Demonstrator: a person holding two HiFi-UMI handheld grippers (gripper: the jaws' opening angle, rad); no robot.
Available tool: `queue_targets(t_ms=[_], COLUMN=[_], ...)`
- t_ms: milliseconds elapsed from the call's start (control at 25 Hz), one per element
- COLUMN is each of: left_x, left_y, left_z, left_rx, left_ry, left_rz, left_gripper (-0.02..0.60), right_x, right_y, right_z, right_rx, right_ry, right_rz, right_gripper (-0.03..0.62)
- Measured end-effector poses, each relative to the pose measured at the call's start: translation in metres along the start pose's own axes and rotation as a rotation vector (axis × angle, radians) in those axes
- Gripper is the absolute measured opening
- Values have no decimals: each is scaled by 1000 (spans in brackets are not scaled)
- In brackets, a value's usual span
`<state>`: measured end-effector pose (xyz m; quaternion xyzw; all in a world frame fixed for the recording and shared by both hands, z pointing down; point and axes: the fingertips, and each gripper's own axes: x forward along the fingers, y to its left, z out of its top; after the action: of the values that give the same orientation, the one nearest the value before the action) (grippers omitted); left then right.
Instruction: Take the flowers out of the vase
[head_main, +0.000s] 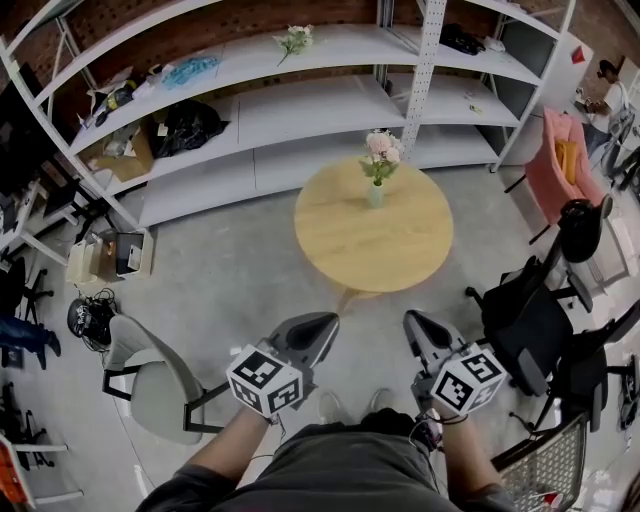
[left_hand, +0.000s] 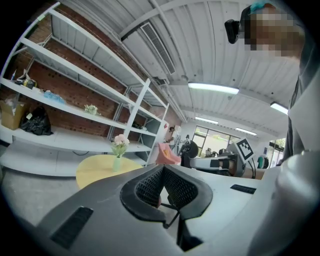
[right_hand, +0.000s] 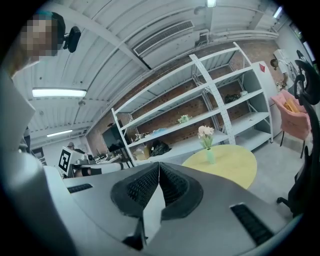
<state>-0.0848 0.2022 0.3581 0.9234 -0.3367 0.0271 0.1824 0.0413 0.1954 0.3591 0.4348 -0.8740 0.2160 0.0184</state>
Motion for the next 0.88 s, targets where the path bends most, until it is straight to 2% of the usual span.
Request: queue_targets(t_ms=[360, 880], left_x=[32, 143], left_y=[20, 56], left_z=[8, 38], left_rx=[1, -10], left_ry=[8, 6], left_rz=[14, 92], left_gripper=[9, 9], right_x=[27, 80], right_y=[-27, -125], right_z=[11, 50], right_rx=[23, 21], right_ry=[0, 49], right_rz=[23, 114], right_gripper=[15, 15])
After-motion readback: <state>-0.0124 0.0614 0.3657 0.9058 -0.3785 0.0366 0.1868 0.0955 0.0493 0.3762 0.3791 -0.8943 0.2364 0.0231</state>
